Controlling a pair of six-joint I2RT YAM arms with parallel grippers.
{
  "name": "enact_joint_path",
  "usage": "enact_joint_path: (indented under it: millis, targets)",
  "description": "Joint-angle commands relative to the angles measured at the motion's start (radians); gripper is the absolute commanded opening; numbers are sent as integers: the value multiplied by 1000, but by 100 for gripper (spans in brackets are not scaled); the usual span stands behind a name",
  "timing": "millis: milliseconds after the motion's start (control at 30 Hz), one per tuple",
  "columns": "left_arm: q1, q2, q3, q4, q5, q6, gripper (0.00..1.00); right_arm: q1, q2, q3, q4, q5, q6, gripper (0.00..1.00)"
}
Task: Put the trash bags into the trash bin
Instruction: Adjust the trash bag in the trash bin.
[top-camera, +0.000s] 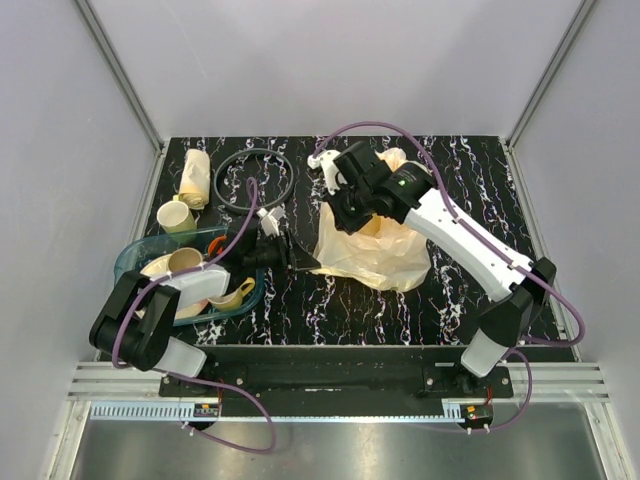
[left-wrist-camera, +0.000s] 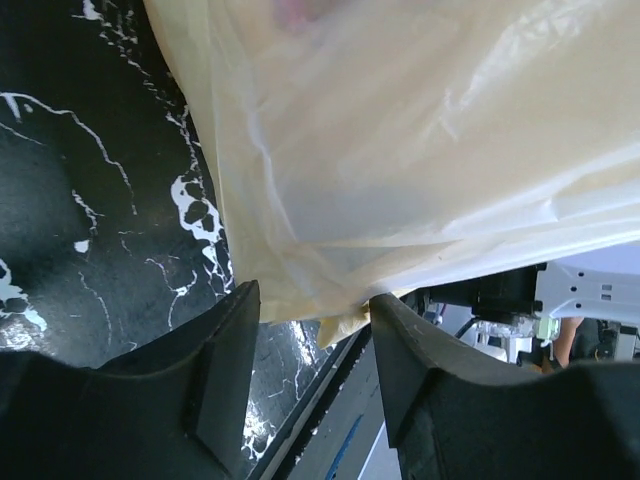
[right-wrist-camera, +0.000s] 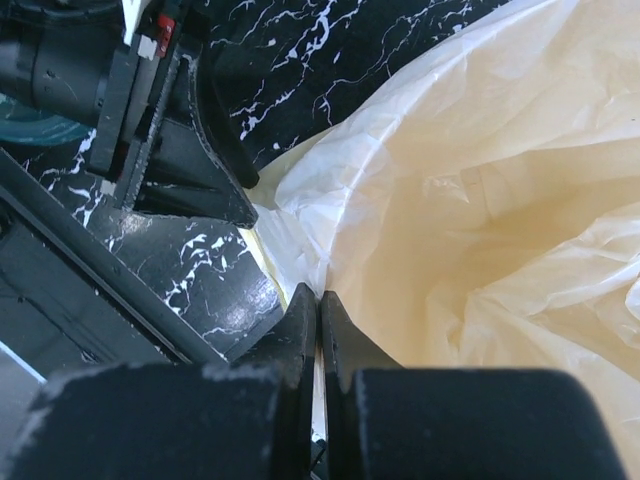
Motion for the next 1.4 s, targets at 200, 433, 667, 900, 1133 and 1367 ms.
enact_joint_path:
  millis: [200,433,667,900,1133,1367]
  targets:
    - [167,-265,-42,79,197,8,59,-48,-235,-237,-55,-217,-561,0]
    - [199,-366,-53,-15,216,74,60,-164,-516,-475,-75,-309,-1203,9]
    - [201,-347,-67,23,207,48,60,-286,-472,-331,-128,-375,-1268,60]
    - [215,-353,-16,7,179,74,61,-301,-361,-17,-257,-541,-993,86]
    - [244,-339,67,-101,92,146,61,-166,-125,256,-174,-399,-429,100]
    - [301,-322,154,-170,35,224,61,-71,165,525,-217,-245,-192,95]
